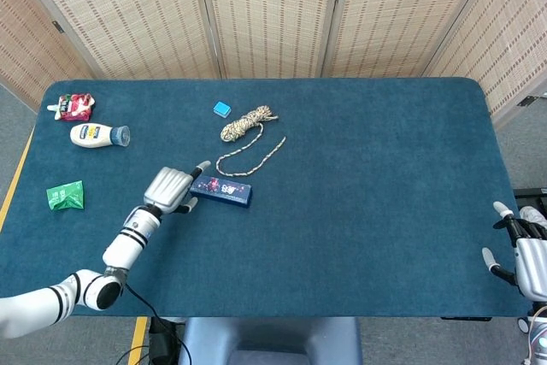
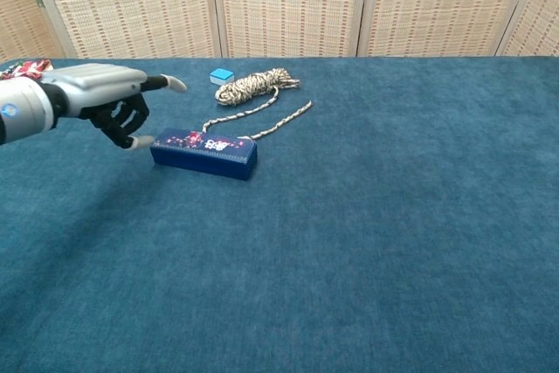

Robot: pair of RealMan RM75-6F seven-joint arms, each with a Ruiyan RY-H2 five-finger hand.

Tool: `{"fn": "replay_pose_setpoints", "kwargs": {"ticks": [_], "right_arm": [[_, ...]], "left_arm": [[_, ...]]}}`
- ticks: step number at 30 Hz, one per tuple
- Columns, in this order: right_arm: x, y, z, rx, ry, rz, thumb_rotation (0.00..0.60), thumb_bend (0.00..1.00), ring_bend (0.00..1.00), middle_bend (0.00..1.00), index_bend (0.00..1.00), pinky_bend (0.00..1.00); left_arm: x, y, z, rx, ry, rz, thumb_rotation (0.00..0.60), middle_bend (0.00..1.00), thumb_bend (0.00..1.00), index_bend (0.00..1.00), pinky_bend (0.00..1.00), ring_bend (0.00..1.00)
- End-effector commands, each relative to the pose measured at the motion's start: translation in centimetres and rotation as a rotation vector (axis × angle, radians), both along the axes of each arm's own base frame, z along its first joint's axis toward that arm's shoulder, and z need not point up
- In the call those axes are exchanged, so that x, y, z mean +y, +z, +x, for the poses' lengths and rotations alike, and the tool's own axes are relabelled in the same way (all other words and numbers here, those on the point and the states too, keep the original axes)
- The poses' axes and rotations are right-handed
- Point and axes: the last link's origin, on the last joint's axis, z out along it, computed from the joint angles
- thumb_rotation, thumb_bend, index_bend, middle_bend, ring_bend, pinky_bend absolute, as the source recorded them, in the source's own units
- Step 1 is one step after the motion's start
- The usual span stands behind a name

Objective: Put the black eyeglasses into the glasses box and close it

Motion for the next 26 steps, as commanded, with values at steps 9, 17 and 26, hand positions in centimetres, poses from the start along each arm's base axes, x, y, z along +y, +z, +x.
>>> {"fn": "replay_pose_setpoints", "kwargs": {"ticks": [9,17,26], "right_arm": [[-0.5,0.1,0.1,-0.049,0.014,0.067,0.6,0.34,0.3,0.35,0.12,0.24],[-1.3,0.2,0.6,-0.081,0.06,0.083,0.6,0.35,0.28,0.35,0.16,0.24],[-1.7,-0.2,1.4,-0.09,0.107,0.09,0.6,0.35,0.28,0.35,0.18,0.24]], "left_arm": [[-4.4,6.2,-5.2,-0.164,0.144,0.284,0.6,0.47,0.39,0.19,0.6,0.45],[-9.4,8.9,-7.7,-0.195,0.14,0.423,0.6,0.45,0.38,0.2,0.57,0.42],[-14.7,10.1,-9.5,-0.134,0.17,0.448,0.6,0.44,0.38,0.2,0.52,0.41]]}}
